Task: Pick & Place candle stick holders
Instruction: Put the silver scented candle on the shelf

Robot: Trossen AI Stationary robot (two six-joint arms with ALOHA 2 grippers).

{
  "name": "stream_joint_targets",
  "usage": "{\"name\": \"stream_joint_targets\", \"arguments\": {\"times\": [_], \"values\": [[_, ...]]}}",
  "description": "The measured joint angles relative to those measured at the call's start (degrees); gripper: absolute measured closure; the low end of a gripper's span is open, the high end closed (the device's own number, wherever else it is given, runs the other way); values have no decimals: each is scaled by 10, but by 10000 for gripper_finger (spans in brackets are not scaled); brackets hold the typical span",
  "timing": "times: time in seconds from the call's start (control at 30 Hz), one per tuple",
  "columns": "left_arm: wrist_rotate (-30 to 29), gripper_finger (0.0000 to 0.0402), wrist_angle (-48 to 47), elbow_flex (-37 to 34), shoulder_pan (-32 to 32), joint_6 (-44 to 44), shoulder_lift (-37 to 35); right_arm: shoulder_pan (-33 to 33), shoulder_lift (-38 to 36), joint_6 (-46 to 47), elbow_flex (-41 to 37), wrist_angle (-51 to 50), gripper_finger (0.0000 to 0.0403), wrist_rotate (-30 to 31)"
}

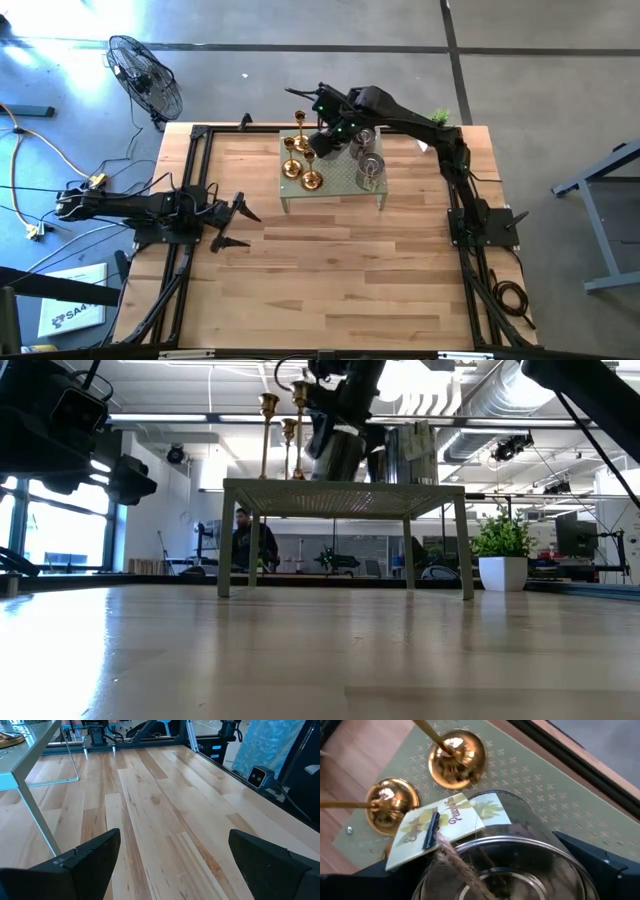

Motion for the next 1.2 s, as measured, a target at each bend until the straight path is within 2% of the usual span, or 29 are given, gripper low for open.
{"name": "stream_joint_targets", "arguments": {"times": [0.33,0.5,0.7,1.2], "values": [[6,35,0,0,0,0,0,-2,24,1,0,1,54,7],[6,35,0,0,0,0,0,-3,23,2,0,10,16,13],[6,35,0,0,0,0,0,-2,23,0,0,15,30,7],[6,35,0,0,0,0,0,-1,18,-13,1,16,24,4]]}}
